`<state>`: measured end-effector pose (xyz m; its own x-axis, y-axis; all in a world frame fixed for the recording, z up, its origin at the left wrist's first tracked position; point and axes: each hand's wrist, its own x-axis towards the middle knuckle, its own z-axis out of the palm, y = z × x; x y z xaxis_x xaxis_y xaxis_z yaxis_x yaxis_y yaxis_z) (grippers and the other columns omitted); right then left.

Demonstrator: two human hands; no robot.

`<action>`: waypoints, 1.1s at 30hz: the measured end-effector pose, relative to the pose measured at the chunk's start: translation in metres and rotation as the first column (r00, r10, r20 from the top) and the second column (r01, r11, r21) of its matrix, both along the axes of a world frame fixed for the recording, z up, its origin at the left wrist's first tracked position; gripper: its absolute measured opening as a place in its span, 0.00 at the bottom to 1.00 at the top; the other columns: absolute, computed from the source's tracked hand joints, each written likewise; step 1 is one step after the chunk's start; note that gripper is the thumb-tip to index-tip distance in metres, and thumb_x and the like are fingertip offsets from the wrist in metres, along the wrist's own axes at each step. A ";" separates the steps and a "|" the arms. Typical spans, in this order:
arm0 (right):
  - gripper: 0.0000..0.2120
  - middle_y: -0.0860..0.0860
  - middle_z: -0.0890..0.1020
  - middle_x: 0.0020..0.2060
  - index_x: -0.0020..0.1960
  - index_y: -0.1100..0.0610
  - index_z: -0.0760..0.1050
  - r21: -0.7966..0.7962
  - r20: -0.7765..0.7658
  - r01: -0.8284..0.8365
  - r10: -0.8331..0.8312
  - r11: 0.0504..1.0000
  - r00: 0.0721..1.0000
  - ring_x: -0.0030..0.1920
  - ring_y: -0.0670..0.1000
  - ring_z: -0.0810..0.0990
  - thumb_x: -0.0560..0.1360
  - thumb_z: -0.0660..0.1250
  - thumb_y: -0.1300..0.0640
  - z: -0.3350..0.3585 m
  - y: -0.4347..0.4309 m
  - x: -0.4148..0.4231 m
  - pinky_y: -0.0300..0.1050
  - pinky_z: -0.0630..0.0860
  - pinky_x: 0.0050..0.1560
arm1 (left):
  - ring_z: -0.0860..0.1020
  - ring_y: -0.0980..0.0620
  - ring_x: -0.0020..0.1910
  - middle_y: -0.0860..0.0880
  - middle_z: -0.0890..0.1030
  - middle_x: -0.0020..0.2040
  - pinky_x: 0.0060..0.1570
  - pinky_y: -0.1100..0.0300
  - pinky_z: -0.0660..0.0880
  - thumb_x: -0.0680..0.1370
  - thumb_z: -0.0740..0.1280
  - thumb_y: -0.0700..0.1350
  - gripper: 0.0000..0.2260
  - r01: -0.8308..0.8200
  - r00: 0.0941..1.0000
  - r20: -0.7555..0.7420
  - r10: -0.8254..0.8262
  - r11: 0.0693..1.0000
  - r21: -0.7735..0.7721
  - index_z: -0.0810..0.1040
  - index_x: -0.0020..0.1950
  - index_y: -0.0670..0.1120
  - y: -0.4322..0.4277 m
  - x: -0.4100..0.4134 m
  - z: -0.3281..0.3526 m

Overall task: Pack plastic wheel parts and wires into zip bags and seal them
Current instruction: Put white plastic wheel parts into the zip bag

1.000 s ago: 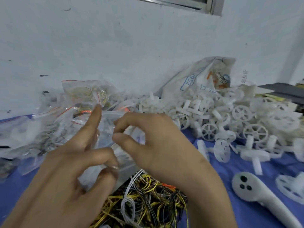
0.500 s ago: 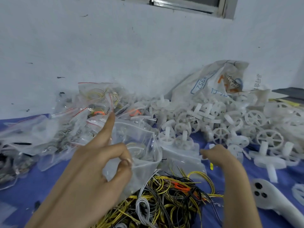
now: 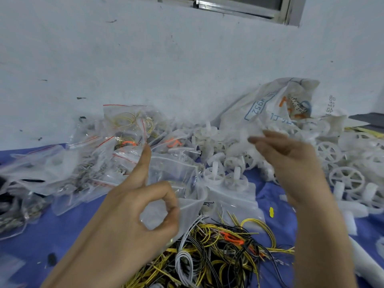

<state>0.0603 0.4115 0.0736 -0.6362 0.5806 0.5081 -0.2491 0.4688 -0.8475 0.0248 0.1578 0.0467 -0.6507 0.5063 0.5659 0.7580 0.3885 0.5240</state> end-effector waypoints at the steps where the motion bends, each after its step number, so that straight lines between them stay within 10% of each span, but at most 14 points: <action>1: 0.11 0.39 0.81 0.53 0.41 0.42 0.84 0.023 -0.111 -0.143 0.145 0.989 0.983 0.60 0.38 0.75 0.73 0.69 0.59 0.014 -0.018 0.010 0.35 0.72 0.55 | 0.55 0.86 0.58 0.70 0.49 0.71 0.49 0.84 0.60 0.61 0.61 0.62 0.14 -0.001 1.000 -0.014 0.001 1.000 0.005 0.78 0.40 0.59 0.000 -0.001 0.000; 3: 0.10 0.37 0.81 0.53 0.44 0.42 0.84 0.180 -0.141 -0.378 0.405 0.908 0.904 0.57 0.33 0.75 0.71 0.69 0.56 0.029 -0.050 0.026 0.34 0.73 0.55 | 0.52 0.88 0.56 0.70 0.49 0.72 0.50 0.85 0.58 0.59 0.58 0.64 0.17 -0.004 1.000 -0.007 0.004 1.000 0.010 0.78 0.41 0.60 -0.001 0.001 0.002; 7: 0.07 0.39 0.78 0.59 0.49 0.50 0.84 0.505 0.363 -0.572 0.442 0.646 0.820 0.60 0.34 0.72 0.75 0.67 0.57 0.027 -0.084 0.027 0.25 0.64 0.59 | 0.60 0.86 0.55 0.59 0.59 0.75 0.47 0.79 0.63 0.62 0.60 0.62 0.12 0.039 0.997 -0.064 -0.038 0.999 0.017 0.77 0.38 0.60 -0.004 -0.001 0.004; 13: 0.05 0.47 0.82 0.55 0.46 0.53 0.78 0.317 0.364 -0.677 0.574 0.664 0.733 0.61 0.43 0.76 0.76 0.65 0.60 0.025 -0.083 0.018 0.44 0.71 0.64 | 0.59 0.84 0.59 0.62 0.59 0.74 0.52 0.74 0.67 0.63 0.61 0.62 0.10 0.018 0.993 -0.120 -0.011 0.998 0.055 0.77 0.38 0.61 -0.009 -0.004 0.002; 15: 0.05 0.43 0.83 0.52 0.43 0.51 0.80 0.197 0.178 -0.556 0.528 0.807 0.830 0.56 0.41 0.79 0.74 0.66 0.58 0.024 -0.061 0.016 0.40 0.76 0.56 | 0.62 0.84 0.57 0.60 0.61 0.73 0.47 0.74 0.70 0.63 0.61 0.61 0.10 0.015 0.990 -0.140 -0.006 0.998 0.064 0.77 0.39 0.60 -0.010 -0.006 0.001; 18: 0.04 0.42 0.81 0.52 0.42 0.51 0.81 0.032 0.075 -0.040 0.038 0.999 0.996 0.58 0.44 0.77 0.74 0.68 0.56 0.003 -0.008 -0.001 0.38 0.71 0.53 | 0.59 0.82 0.61 0.66 0.59 0.71 0.46 0.75 0.72 0.64 0.61 0.61 0.10 0.013 0.987 -0.160 0.001 0.996 0.087 0.77 0.40 0.60 -0.012 -0.008 0.002; 21: 0.16 0.62 0.66 0.70 0.61 0.56 0.75 0.126 0.540 0.425 -0.421 0.896 0.728 0.74 0.61 0.55 0.77 0.63 0.50 -0.046 0.049 -0.021 0.51 0.57 0.68 | 0.61 0.84 0.58 0.65 0.60 0.71 0.44 0.70 0.72 0.64 0.61 0.61 0.11 0.016 0.987 -0.161 -0.002 0.996 0.088 0.77 0.40 0.59 -0.011 -0.007 0.002; 23: 0.25 0.63 0.46 0.76 0.72 0.58 0.64 0.106 0.758 0.446 -0.362 0.889 0.542 0.75 0.63 0.43 0.79 0.61 0.48 -0.083 0.070 -0.024 0.57 0.49 0.72 | 0.62 0.83 0.59 0.60 0.61 0.72 0.48 0.77 0.66 0.64 0.61 0.60 0.11 0.031 0.987 -0.159 -0.018 0.997 0.077 0.78 0.40 0.58 -0.010 -0.006 0.002; 26: 0.32 0.60 0.46 0.76 0.76 0.60 0.51 0.026 0.782 0.429 -0.286 0.903 0.554 0.75 0.62 0.48 0.79 0.61 0.51 -0.116 0.082 -0.029 0.56 0.58 0.70 | 0.58 0.78 0.65 0.62 0.60 0.72 0.52 0.80 0.63 0.63 0.61 0.61 0.12 0.023 0.992 -0.125 -0.012 0.996 0.089 0.78 0.40 0.59 -0.008 -0.005 0.001; 30: 0.20 0.64 0.65 0.70 0.66 0.67 0.69 0.138 0.634 0.499 -0.463 0.855 0.619 0.68 0.64 0.63 0.79 0.59 0.56 -0.122 0.083 -0.040 0.55 0.64 0.64 | 0.59 0.79 0.64 0.71 0.58 0.67 0.54 0.79 0.64 0.62 0.61 0.61 0.12 0.039 0.996 -0.087 -0.029 0.992 0.121 0.78 0.39 0.58 -0.006 -0.003 0.001; 33: 0.11 0.66 0.79 0.53 0.49 0.67 0.78 -0.075 0.441 0.502 -0.423 0.861 0.792 0.51 0.64 0.75 0.78 0.61 0.61 -0.100 0.068 -0.035 0.51 0.69 0.48 | 0.60 0.83 0.59 0.70 0.57 0.67 0.51 0.82 0.62 0.62 0.61 0.61 0.13 0.037 0.996 -0.081 -0.028 0.993 0.108 0.79 0.39 0.57 -0.006 -0.002 0.001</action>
<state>0.0248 0.4796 -0.0268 -0.3886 0.9120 0.1309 0.3332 0.2716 -0.9029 0.0231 0.1516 0.0474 -0.5861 0.4586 0.6680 0.8099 0.3064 0.5002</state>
